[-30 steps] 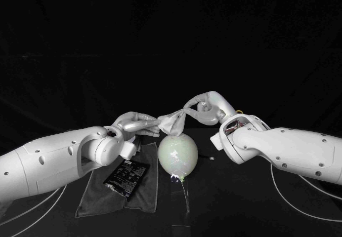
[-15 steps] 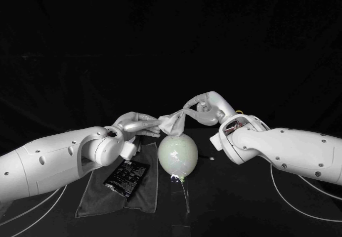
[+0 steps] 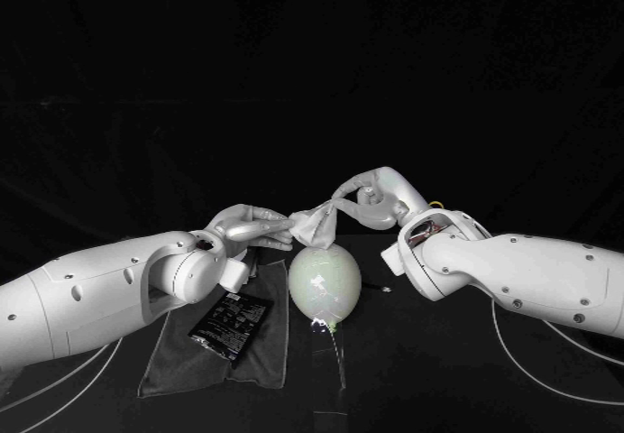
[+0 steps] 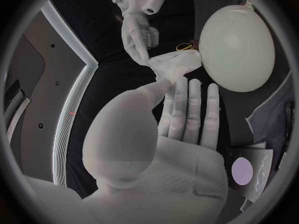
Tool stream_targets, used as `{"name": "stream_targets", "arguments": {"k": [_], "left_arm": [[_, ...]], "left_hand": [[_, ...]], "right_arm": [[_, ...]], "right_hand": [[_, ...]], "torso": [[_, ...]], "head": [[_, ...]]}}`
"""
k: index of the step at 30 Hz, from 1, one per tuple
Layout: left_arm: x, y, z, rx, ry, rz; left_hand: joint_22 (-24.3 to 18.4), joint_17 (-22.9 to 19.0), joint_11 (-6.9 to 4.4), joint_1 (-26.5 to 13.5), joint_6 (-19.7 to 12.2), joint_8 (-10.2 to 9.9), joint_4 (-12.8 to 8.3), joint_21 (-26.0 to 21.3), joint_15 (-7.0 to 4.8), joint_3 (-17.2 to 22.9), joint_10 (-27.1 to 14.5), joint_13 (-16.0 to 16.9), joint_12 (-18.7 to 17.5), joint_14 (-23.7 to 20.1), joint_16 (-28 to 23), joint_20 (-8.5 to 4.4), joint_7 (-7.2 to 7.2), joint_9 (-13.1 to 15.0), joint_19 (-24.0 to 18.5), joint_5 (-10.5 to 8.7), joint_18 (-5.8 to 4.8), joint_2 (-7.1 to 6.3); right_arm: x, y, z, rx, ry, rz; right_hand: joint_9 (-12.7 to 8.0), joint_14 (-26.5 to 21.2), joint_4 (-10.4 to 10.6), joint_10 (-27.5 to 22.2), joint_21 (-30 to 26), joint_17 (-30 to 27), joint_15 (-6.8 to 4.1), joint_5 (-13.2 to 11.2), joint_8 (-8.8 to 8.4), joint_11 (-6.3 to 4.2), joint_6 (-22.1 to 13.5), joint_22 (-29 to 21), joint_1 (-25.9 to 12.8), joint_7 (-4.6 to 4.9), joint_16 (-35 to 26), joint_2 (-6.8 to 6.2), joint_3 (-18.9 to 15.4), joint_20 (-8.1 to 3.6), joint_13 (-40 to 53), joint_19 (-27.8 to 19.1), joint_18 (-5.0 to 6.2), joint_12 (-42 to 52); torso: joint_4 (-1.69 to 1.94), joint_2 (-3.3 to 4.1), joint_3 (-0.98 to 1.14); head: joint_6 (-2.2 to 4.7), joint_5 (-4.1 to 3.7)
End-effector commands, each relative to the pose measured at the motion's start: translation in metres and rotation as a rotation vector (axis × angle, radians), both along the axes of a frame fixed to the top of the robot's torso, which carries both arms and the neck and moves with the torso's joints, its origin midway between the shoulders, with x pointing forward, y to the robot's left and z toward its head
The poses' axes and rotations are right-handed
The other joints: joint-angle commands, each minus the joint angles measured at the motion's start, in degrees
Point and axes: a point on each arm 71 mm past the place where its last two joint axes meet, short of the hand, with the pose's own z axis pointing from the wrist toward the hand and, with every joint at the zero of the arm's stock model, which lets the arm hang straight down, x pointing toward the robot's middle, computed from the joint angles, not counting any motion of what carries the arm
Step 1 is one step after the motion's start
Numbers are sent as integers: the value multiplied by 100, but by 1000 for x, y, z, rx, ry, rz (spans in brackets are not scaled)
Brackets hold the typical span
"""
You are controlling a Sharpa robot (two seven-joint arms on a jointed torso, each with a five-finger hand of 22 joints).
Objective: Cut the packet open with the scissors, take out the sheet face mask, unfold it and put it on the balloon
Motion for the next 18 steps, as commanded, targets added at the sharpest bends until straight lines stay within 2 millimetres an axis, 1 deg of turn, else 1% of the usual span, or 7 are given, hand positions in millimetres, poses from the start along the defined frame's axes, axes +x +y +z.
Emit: {"name": "stream_targets", "arguments": {"k": [1,4,9,12,13,16,18], "left_arm": [[0,-3,2,-11,-17,-19],[0,-3,2,-9,-19,-14],[0,-2,3,-3,-27,-1],[0,-2,3,5,-37,1],[0,-3,3,9,-41,0],[0,-3,4,23,-51,-5],[0,-3,4,33,-57,-9]], "left_hand": [[-2,-5,-4,62,-29,32,-18,5,-2,-15,7,-5,-33,-2,-34,21,16,251,-18,14,118,39],[-2,-8,4,64,-35,29,-23,5,4,-22,-4,-8,-43,-13,-41,21,23,254,-18,14,118,42],[-7,-20,93,53,-129,-26,-38,-2,63,-86,-193,-43,-153,-78,-73,27,106,255,-25,14,116,37],[-20,-18,197,25,-381,-195,-48,-25,122,-147,-395,-81,-246,-148,-83,35,227,191,-51,14,113,-22],[-33,-16,243,11,-530,-304,-54,-52,149,-172,-464,-93,-272,-188,-85,47,288,143,-83,13,106,-61],[-65,-14,325,-18,-719,-460,-55,-117,205,-199,-610,-122,-325,-279,-93,78,382,67,-160,15,97,-127],[-79,-14,365,-33,-794,-520,-58,-143,232,-217,-700,-140,-359,-329,-99,91,416,37,-188,15,97,-178]], "right_arm": [[-1,2,2,-7,-12,15],[-1,3,2,-6,-13,17],[-2,4,2,-5,-15,20],[-2,5,2,-4,-16,22],[-2,5,2,-4,-18,22],[-2,7,2,-2,-20,24],[-2,8,3,-1,-22,25]], "right_hand": [[248,556,7,373,23,1398,-44,15,178,-246,34,1325,4,-16,15,30,29,-19,96,346,-70,23],[248,556,7,373,23,1398,-44,15,178,-246,34,1325,4,-16,15,30,29,-19,96,346,-70,23],[251,554,-1,369,17,1394,-45,14,184,-246,30,1324,-1,-16,11,26,37,-19,87,343,-69,9],[251,554,-1,366,16,1393,-45,14,184,-246,30,1323,-1,-16,11,26,38,-19,81,343,-69,0],[251,554,-1,366,16,1393,-45,14,184,-246,30,1323,-1,-16,11,26,38,-19,81,343,-69,0],[252,555,-2,369,29,1394,-45,14,185,-246,29,1327,-4,-15,12,24,38,-19,87,348,-72,8],[252,555,-2,369,29,1394,-45,14,185,-246,29,1327,-4,-15,12,24,38,-19,87,348,-72,8]], "torso": [[0,-1,-1],[3,0,-1],[0,0,-1],[0,1,-1],[2,0,-1],[1,0,-1],[1,0,0]], "head": [[3,0],[2,-1],[6,-2],[5,-5],[5,-9],[12,-17],[11,-16]]}}
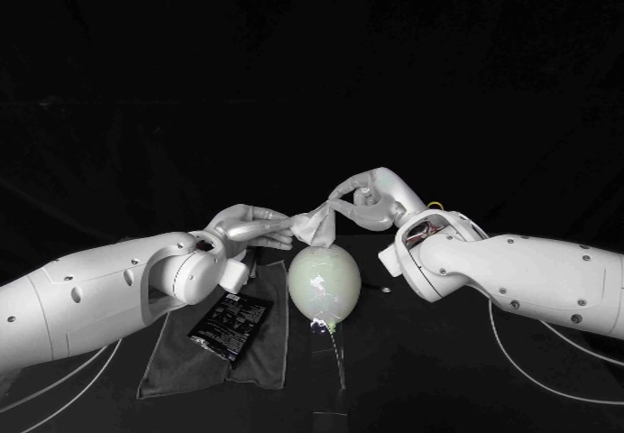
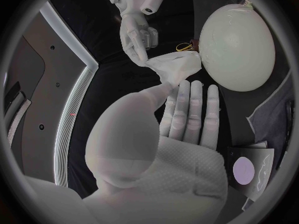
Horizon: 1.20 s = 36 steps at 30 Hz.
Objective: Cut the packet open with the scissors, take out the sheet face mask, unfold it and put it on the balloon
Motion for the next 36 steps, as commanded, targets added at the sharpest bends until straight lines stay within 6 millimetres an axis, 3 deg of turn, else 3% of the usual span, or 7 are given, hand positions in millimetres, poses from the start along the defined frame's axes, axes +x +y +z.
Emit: {"name": "stream_targets", "arguments": {"k": [1,5,22,29,32,33,36], "left_arm": [[0,-2,3,24,-41,-12],[0,-1,3,53,-59,-21],[7,10,11,154,-253,-52],[10,1,22,177,-377,-87],[11,-3,24,209,-426,-109],[13,-5,24,228,-450,-118],[17,-9,24,255,-477,-129]], "left_hand": [[-13,-2,34,-19,-94,-63,4,-40,9,-35,-91,-18,-41,-67,-31,2,32,-31,-38,11,99,-95],[-32,0,151,-84,-256,-182,10,-81,102,-115,-413,-78,-141,-252,-34,24,115,-92,-44,11,111,-248],[-67,0,249,-106,-382,-252,37,-219,232,-297,-763,-102,-120,-713,-23,57,176,-135,-149,12,76,-360],[-81,-40,568,101,-696,-423,-82,-592,576,-439,-1442,-125,-179,-1862,-125,76,-183,-237,-649,14,-210,-354],[-88,-35,603,170,-755,-480,-127,-760,627,-502,-1612,-123,-153,-2106,-71,81,-124,-276,-900,13,-345,-334],[-119,-41,571,181,-774,-504,-139,-928,628,-559,-1717,-126,-144,-2237,-47,79,-91,-294,-1338,10,-423,-332],[-122,-59,516,202,-829,-545,-154,-995,628,-610,-1850,-133,-157,-2374,-53,78,-6,-317,-1490,12,-462,-328]], "right_arm": [[-1,2,2,-4,-20,12],[-1,3,3,-1,-26,13],[0,5,4,2,-33,12],[-1,7,5,3,-32,18],[-2,7,5,4,-32,20],[-2,8,5,4,-32,21],[-2,9,5,5,-31,24]], "right_hand": [[252,555,-5,369,29,1389,-47,14,185,-246,38,1326,-2,-6,16,26,42,-21,81,350,-71,5],[252,555,-5,369,29,1389,-47,14,185,-246,38,1326,-2,-6,16,26,42,-21,81,350,-71,5],[254,556,-9,367,31,1391,-47,14,189,-246,36,1326,-7,-5,17,21,45,-21,77,351,-72,-3],[254,556,-9,367,31,1391,-47,14,189,-246,36,1326,-7,-5,17,21,45,-21,77,351,-72,-3],[254,556,-9,367,31,1391,-47,14,189,-246,36,1326,-7,-5,17,21,45,-21,77,351,-72,-3],[254,556,-9,367,31,1391,-47,14,189,-246,36,1326,-7,-5,17,21,45,-21,77,351,-72,-3],[254,556,-9,367,31,1391,-47,14,189,-246,36,1326,-7,-5,17,21,45,-21,77,351,-72,-3]], "torso": [[1,0,1],[1,-4,2],[0,5,-6],[6,2,-4],[1,2,-4],[-3,1,-1],[-6,-3,0]], "head": [[3,-2],[10,-3],[24,-13],[30,-5],[32,-3],[36,0],[30,6]]}}
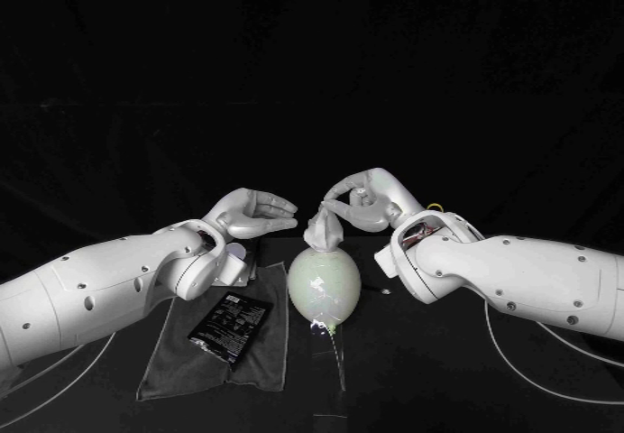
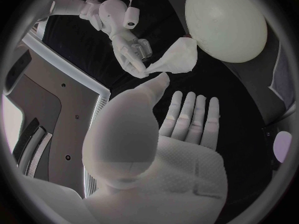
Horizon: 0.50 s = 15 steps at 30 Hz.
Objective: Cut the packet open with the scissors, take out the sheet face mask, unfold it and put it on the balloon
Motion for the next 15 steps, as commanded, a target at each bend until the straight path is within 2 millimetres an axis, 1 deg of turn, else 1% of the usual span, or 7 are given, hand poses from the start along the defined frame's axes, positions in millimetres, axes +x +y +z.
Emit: {"name": "stream_targets", "arguments": {"k": [1,3,4,5,7,9,15], "left_arm": [[3,-7,4,69,-124,-49],[5,-10,3,89,-133,-57],[6,-11,3,99,-138,-62],[7,-13,2,117,-146,-72],[8,-16,2,141,-156,-86],[9,-20,1,162,-162,-101],[11,-27,-1,189,-161,-124]], "left_hand": [[-3,-17,-35,72,-36,-57,-10,-46,2,-49,-105,-9,4,-113,5,-5,96,-17,-98,10,-75,11],[-5,-43,-140,109,-40,-65,-29,-76,26,-70,-155,-6,16,-216,-23,-7,146,-25,-165,11,-85,35],[-22,-56,-175,143,-30,-62,-44,-122,37,-59,-153,-2,29,-248,-37,-4,162,-26,-315,11,-98,60],[-24,-57,-179,147,-28,-61,-47,-128,38,-58,-153,-2,30,-252,-39,-4,164,-26,-335,11,-100,63],[-51,-96,-190,247,87,-9,-95,-221,40,-5,-72,16,99,-323,-82,-8,133,-14,-602,9,-124,141],[-48,-151,-231,310,197,23,-143,-260,60,46,8,16,158,-315,-122,-19,83,-23,-670,10,-84,191],[-45,-235,-183,355,350,41,-206,-298,5,154,164,9,231,-181,-162,-26,40,-57,-729,10,17,247]], "right_arm": [[-1,3,2,-3,-19,15],[-2,3,2,-3,-19,16],[-2,3,2,-3,-19,16],[-2,3,2,-3,-19,17],[-2,4,2,-3,-19,18],[-2,4,2,-2,-19,19],[-2,4,2,-2,-18,21]], "right_hand": [[254,582,8,366,36,1394,-43,31,125,-245,47,1326,28,6,15,56,28,-9,77,339,-72,40],[254,582,8,366,36,1394,-43,31,125,-245,47,1326,28,6,15,56,28,-9,77,339,-72,40],[254,582,8,366,36,1394,-43,31,125,-245,47,1326,28,6,15,56,28,-9,77,339,-72,40],[254,582,8,366,36,1394,-43,31,125,-245,47,1326,28,6,15,56,28,-9,77,339,-72,40],[254,582,8,366,36,1394,-43,31,125,-245,47,1326,28,6,15,56,28,-9,77,339,-72,40],[254,582,8,366,36,1394,-43,31,125,-245,47,1326,28,6,15,56,28,-9,77,339,-72,40],[254,582,8,366,36,1394,-43,31,125,-245,47,1326,28,6,15,56,28,-9,77,339,-72,40]], "torso": [[-7,-5,5],[-6,-2,6],[-6,-1,6],[-4,0,8],[-6,2,7],[-4,2,8],[-4,-4,8]], "head": [[-3,6],[-5,5],[-5,4],[-4,6],[-8,13],[-7,14],[-12,21]]}}
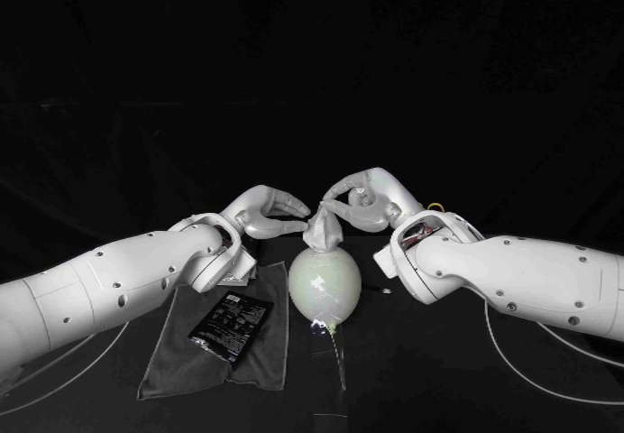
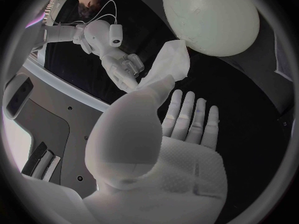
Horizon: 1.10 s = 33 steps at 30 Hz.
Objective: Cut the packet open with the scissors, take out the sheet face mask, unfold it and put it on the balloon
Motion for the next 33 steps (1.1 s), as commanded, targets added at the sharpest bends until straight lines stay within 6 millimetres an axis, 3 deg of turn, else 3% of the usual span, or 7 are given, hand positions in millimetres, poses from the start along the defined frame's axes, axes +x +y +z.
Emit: {"name": "stream_targets", "arguments": {"k": [1,7,17,24,30,33], "left_arm": [[-1,-6,0,49,-21,-50],[-2,-11,-1,53,-6,-70],[-3,-17,-2,36,15,-83],[-3,-18,-1,4,26,-79],[-2,-18,1,-32,29,-65],[-2,-17,1,-53,31,-53]], "left_hand": [[3,-40,22,55,85,36,-17,-22,-22,57,79,-7,50,82,-56,-10,0,-19,-41,11,92,3],[3,-163,81,-53,298,54,-9,-55,-42,149,258,-23,88,129,-193,0,-39,-64,-90,9,217,-3],[7,-275,91,-210,398,20,61,-74,-47,168,284,-36,37,133,-335,8,-93,-122,-100,8,245,-3],[8,-343,177,-348,577,47,258,-86,8,269,339,-35,16,193,-407,12,-134,-143,-103,9,264,281],[11,-387,80,-287,826,163,324,-92,-36,469,509,-30,41,291,-436,9,-113,-101,-100,9,270,554],[15,-401,22,-267,922,229,330,-88,-72,539,638,-26,65,374,-432,7,-97,-66,-73,9,294,613]], "right_arm": [[-1,2,2,-5,-18,14],[-1,2,2,-5,-17,15],[-1,3,2,-4,-16,19],[-1,3,1,-7,-12,19],[0,2,1,-9,-9,16],[0,1,1,-11,-8,13]], "right_hand": [[254,566,7,366,18,1391,-32,14,123,-245,34,1330,13,-7,34,41,29,-11,80,341,-72,17],[254,566,7,366,18,1391,-32,14,123,-245,34,1330,13,-7,34,41,29,-11,80,341,-72,17],[254,566,7,366,18,1391,-32,14,123,-245,34,1330,13,-7,34,41,29,-11,80,341,-72,17],[254,566,7,366,18,1391,-32,14,123,-245,34,1330,13,-7,34,41,29,-11,80,341,-72,17],[254,566,7,366,18,1391,-32,14,123,-245,34,1330,13,-7,34,41,29,-11,80,341,-72,17],[254,566,7,366,18,1391,-32,14,123,-245,34,1330,13,-7,34,41,29,-11,80,341,-72,17]], "torso": [[3,-3,2],[7,-1,-1],[7,0,-1],[5,-3,0],[3,-1,-2],[5,0,0]], "head": [[-5,5],[-11,1],[-14,18],[-17,17],[-17,16],[-16,15]]}}
